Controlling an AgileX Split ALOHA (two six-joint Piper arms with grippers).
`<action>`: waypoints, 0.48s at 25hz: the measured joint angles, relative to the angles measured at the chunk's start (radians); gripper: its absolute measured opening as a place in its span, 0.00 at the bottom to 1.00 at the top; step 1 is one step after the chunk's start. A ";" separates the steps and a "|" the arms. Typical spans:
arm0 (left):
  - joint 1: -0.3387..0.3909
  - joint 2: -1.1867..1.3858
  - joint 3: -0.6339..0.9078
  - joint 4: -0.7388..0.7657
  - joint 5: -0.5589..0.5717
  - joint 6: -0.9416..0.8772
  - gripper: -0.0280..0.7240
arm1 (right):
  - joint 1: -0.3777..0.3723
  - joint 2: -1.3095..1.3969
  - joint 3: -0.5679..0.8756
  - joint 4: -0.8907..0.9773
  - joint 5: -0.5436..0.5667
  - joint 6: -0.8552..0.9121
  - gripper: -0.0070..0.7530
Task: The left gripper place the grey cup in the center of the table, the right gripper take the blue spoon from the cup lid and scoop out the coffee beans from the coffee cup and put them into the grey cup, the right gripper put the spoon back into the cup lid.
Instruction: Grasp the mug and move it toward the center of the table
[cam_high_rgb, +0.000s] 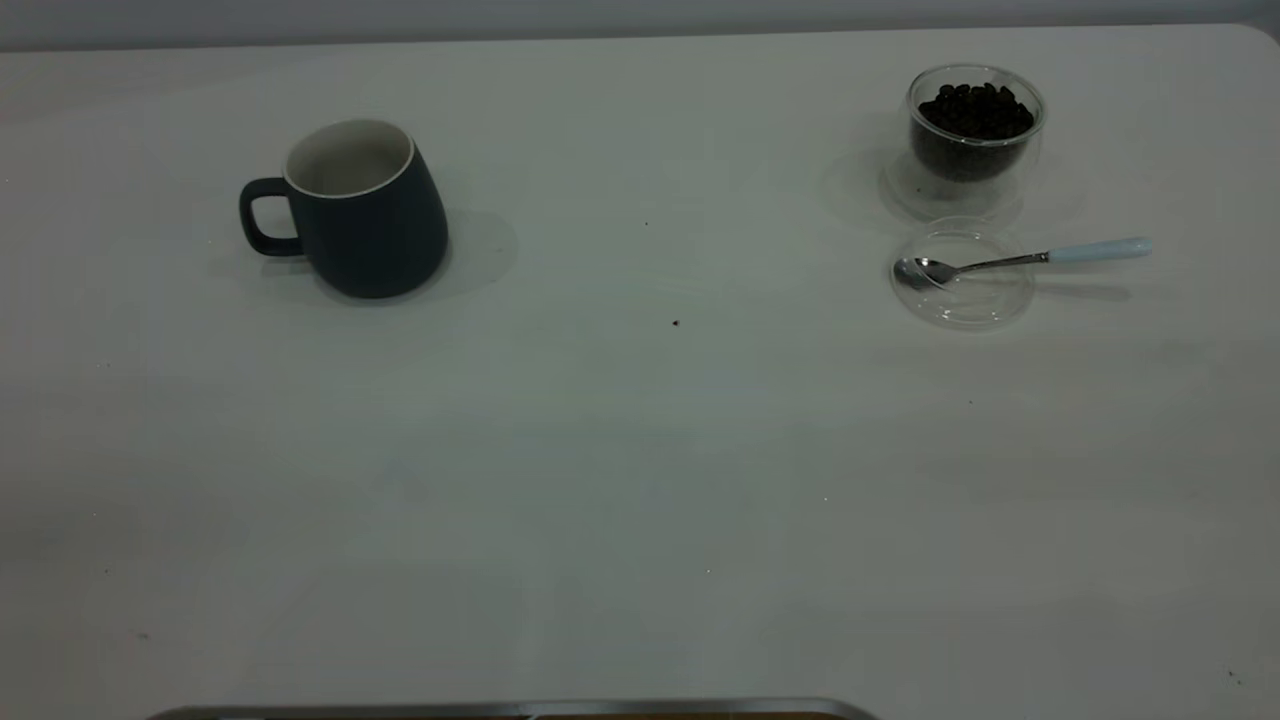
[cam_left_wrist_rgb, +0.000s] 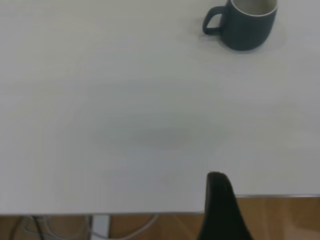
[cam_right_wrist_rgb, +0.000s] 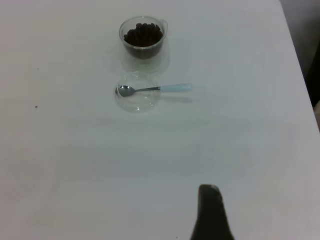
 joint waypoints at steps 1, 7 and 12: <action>0.000 0.011 -0.006 -0.004 0.003 -0.015 0.78 | 0.000 0.000 0.000 0.000 0.000 0.000 0.78; 0.000 0.257 -0.026 -0.011 -0.103 -0.050 0.78 | 0.000 0.000 0.000 0.000 0.000 0.000 0.78; 0.000 0.601 -0.042 -0.008 -0.341 -0.009 0.78 | 0.000 0.000 0.000 0.000 0.000 -0.001 0.78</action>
